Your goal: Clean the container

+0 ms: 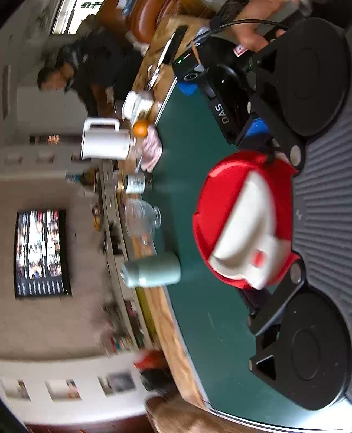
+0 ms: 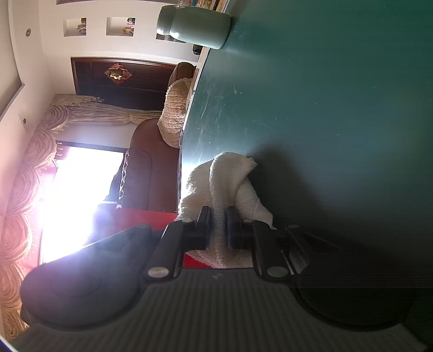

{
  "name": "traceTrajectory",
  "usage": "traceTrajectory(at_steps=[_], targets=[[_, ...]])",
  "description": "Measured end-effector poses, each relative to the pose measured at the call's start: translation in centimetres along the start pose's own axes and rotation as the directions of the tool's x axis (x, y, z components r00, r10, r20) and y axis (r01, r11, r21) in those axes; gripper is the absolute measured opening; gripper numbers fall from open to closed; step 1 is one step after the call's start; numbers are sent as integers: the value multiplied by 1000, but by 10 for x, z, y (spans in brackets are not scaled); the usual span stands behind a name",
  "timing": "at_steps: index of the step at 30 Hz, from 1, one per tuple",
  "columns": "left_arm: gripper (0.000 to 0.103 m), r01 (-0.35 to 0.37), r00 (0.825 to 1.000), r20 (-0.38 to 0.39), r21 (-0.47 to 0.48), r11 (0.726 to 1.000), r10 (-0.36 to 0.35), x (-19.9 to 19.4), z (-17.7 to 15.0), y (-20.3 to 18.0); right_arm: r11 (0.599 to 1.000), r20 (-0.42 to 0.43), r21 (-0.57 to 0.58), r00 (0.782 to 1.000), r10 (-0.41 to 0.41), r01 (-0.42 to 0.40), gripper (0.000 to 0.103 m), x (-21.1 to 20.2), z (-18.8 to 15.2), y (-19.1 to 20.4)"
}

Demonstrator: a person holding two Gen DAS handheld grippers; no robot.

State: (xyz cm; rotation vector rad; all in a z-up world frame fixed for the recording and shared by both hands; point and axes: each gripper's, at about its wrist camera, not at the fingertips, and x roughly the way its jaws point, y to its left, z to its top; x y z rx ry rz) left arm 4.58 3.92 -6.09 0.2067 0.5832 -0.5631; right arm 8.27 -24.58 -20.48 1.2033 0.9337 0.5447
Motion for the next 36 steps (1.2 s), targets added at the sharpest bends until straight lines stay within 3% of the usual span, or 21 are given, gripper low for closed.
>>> traceTrajectory(at_steps=[4,9,13,20,22,23,25,29,32,36], targets=[[103,-91,995,17,-126,988,94,-17,-6,2,1000,0,-10,1000,-4,4,15,4,2,2],[103,-205,976,26,-243,948,218,-25,4,-11,1000,2,-21,1000,-12,12,15,2,1,4],[103,-267,961,-16,-309,913,276,-12,14,-19,1000,2,-22,1000,-14,14,15,0,2,9],[103,-326,943,-57,-348,879,327,5,18,-19,1000,-5,-29,1000,-10,10,15,-6,2,8],[102,-325,943,-49,-355,877,330,5,17,-19,1000,-5,-30,1000,-8,7,15,-5,2,8],[96,-317,945,-40,-353,880,324,5,16,-19,1000,-4,-28,1000,-5,5,15,-4,2,8],[95,-301,950,-26,-333,894,310,3,14,-22,1000,-6,-13,1000,8,-8,15,-3,3,8],[95,-240,966,25,-299,924,259,-8,3,-20,993,-13,46,994,110,-109,15,-4,5,13],[95,-150,981,81,-267,952,177,-21,-11,-10,983,-7,9,983,186,-185,15,-6,8,32],[95,-53,990,120,-181,982,75,-32,-25,4,991,-29,-59,993,115,-117,15,10,11,35]])
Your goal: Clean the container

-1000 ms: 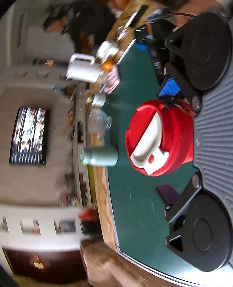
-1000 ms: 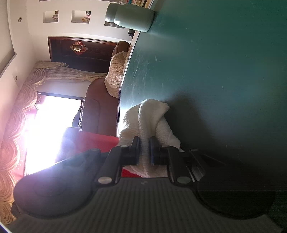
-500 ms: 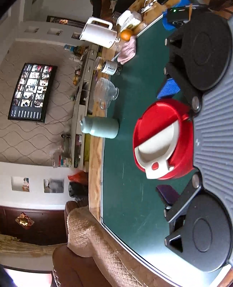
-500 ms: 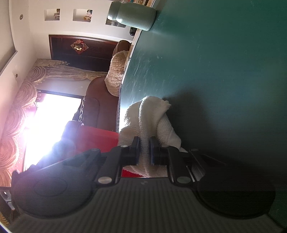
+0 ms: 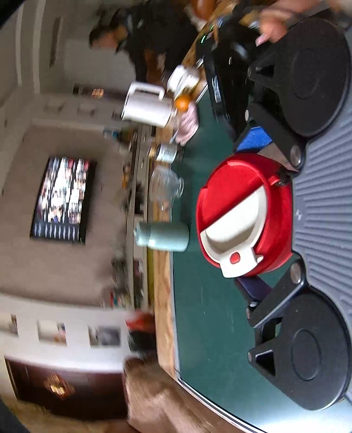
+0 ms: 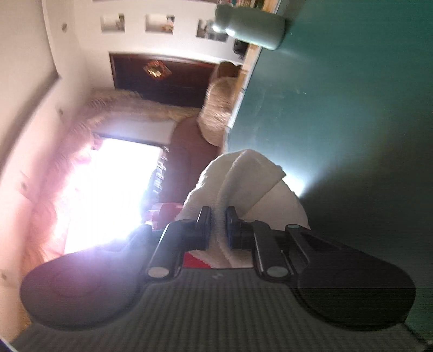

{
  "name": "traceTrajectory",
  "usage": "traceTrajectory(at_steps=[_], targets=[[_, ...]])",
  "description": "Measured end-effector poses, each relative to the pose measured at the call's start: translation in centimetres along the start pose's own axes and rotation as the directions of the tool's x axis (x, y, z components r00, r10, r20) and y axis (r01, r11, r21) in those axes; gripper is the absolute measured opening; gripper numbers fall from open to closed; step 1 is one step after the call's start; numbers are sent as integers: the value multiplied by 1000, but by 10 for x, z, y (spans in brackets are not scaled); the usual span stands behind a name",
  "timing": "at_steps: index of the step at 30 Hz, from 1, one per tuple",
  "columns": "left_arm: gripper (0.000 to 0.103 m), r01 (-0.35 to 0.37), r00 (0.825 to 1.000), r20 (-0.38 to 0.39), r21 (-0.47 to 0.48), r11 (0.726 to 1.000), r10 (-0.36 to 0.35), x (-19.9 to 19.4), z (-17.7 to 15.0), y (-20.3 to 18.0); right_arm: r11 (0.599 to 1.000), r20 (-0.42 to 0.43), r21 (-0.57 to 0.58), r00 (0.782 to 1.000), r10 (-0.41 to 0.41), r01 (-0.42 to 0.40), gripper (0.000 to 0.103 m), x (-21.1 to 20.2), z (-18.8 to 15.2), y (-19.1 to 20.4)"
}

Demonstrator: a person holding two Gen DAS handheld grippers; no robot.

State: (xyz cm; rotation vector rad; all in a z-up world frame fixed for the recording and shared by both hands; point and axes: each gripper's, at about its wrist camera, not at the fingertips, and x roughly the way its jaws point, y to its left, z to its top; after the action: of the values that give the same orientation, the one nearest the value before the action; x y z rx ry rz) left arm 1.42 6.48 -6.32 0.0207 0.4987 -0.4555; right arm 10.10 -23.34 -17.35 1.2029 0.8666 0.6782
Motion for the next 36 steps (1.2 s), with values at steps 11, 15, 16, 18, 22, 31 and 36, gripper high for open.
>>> traceTrajectory(at_steps=[11,15,16,18,22,31,36], targets=[[95,156,988,-21,162,974,-155,-5,-2,8,995,-19,-101,1000,7,-9,15,11,6,31],[95,189,982,-44,221,957,-184,-6,-2,5,989,-24,-73,991,-134,132,15,26,13,4],[95,194,981,-48,237,952,-188,-7,-2,4,989,-30,-42,989,-146,145,15,29,12,-5],[95,203,979,-57,266,942,-195,-7,-2,-1,990,-36,-8,990,-139,139,15,28,12,-8],[95,226,974,-74,320,920,-213,-5,0,-7,998,-23,-56,1000,13,-14,15,26,19,23],[98,183,981,-108,254,950,-160,11,13,-12,994,-24,-40,994,-104,103,15,47,23,0],[103,106,988,-120,111,988,-93,11,23,-11,994,-13,-49,995,-101,100,15,42,19,-1]])
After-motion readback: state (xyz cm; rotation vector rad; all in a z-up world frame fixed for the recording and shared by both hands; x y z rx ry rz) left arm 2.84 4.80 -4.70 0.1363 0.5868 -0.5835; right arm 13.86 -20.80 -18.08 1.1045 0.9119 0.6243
